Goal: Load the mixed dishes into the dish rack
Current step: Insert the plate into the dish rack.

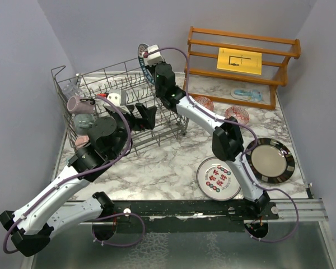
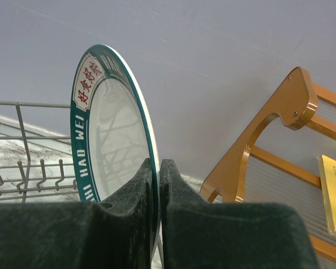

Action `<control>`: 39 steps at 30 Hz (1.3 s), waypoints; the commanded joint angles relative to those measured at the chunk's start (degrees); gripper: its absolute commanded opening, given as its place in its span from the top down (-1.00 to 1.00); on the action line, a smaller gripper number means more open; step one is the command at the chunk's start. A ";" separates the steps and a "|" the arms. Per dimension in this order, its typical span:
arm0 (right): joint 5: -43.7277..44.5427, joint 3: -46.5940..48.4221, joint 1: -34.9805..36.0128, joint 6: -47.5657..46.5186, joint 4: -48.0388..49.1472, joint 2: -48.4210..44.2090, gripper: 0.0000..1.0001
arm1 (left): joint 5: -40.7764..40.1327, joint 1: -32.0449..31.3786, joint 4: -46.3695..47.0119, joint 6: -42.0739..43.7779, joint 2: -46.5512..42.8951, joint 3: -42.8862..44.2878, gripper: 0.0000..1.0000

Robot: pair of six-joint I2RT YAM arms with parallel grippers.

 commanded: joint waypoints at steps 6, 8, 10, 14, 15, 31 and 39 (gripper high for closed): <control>4.23 -2.33 1.58 -4.97 9.33 1.06 0.99 | -1.11 0.33 0.70 0.08 -1.34 -0.79 -0.74; 4.38 -2.29 1.85 -5.34 9.46 1.38 0.99 | -1.11 0.33 0.83 -0.01 -1.46 -0.83 -0.74; 4.83 -2.41 2.07 -5.71 9.86 1.62 0.99 | -0.95 0.33 0.88 -0.13 -1.47 -0.85 -0.74; 6.04 -2.50 2.34 -6.70 10.86 2.76 0.99 | -0.72 0.36 0.85 -0.16 -1.47 -0.69 -0.74; 6.33 -2.55 2.31 -6.78 11.18 2.95 0.99 | -0.72 0.36 0.86 -0.17 -1.43 -0.67 -0.74; 8.65 -2.91 4.60 -6.58 12.42 7.12 0.98 | -0.34 0.34 1.24 -0.23 -0.30 -0.30 -0.73; 7.99 -3.95 5.12 -3.65 9.81 8.26 0.67 | -0.07 0.34 1.19 -0.48 -0.40 -0.64 -0.73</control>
